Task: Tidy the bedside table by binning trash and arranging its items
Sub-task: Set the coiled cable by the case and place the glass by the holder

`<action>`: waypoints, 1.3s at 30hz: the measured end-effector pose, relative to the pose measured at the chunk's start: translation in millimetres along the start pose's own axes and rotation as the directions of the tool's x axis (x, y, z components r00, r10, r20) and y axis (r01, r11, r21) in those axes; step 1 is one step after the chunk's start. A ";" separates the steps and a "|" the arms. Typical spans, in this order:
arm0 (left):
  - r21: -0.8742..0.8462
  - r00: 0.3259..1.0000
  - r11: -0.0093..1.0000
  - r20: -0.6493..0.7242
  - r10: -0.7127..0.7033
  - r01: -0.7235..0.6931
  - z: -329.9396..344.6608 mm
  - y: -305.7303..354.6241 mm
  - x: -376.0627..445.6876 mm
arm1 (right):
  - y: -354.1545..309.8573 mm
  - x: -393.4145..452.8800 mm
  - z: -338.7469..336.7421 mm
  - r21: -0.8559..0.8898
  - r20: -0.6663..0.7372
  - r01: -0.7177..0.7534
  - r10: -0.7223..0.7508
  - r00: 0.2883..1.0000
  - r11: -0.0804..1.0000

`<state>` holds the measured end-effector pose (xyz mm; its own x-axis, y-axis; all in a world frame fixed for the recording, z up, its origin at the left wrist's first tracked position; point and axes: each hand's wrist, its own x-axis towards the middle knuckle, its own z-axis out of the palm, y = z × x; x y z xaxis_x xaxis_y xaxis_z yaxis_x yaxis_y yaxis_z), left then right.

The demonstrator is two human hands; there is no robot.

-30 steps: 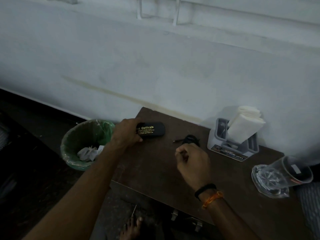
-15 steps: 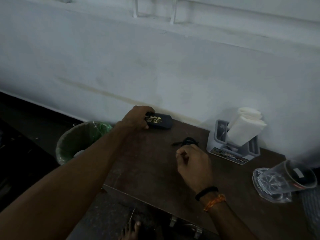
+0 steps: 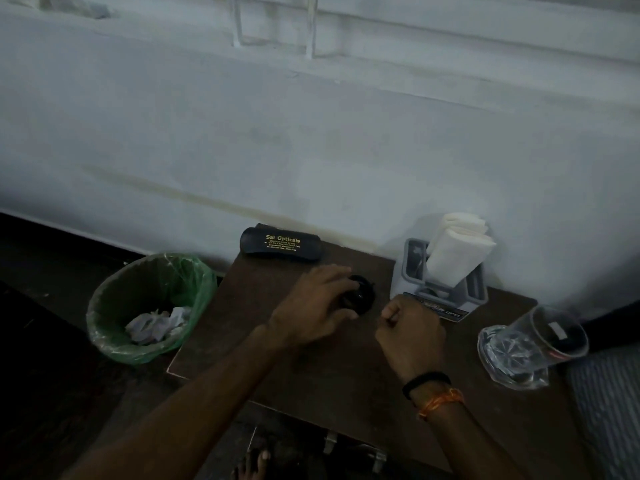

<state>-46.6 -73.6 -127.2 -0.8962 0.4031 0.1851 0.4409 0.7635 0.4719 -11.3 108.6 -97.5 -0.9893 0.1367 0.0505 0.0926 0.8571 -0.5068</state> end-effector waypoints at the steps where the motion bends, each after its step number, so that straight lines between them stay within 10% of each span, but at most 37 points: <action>1: 0.001 0.999 0.999 0.015 -0.035 0.035 4.8 6.2 0.1 | 1.8 -1.1 -2.0 0.002 -0.005 -0.002 0.002 1.000 1.000; 31: 0.129 0.963 0.991 -0.270 0.014 0.022 8.0 -30.2 53.9 | 33.0 -3.3 -19.2 0.039 0.048 0.063 -0.064 0.997 0.997; 39: 0.144 0.850 0.839 -0.136 -0.509 0.525 -45.8 -91.8 41.9 | 35.5 -1.6 -19.8 0.010 -0.017 0.098 -0.098 0.995 0.995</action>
<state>-126.9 -149.9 -123.3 -0.9928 -0.1149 0.0343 -0.0943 0.9247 0.3688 -4.2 148.6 -98.6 -0.9915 0.0605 0.1148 -0.0063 0.8614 -0.5079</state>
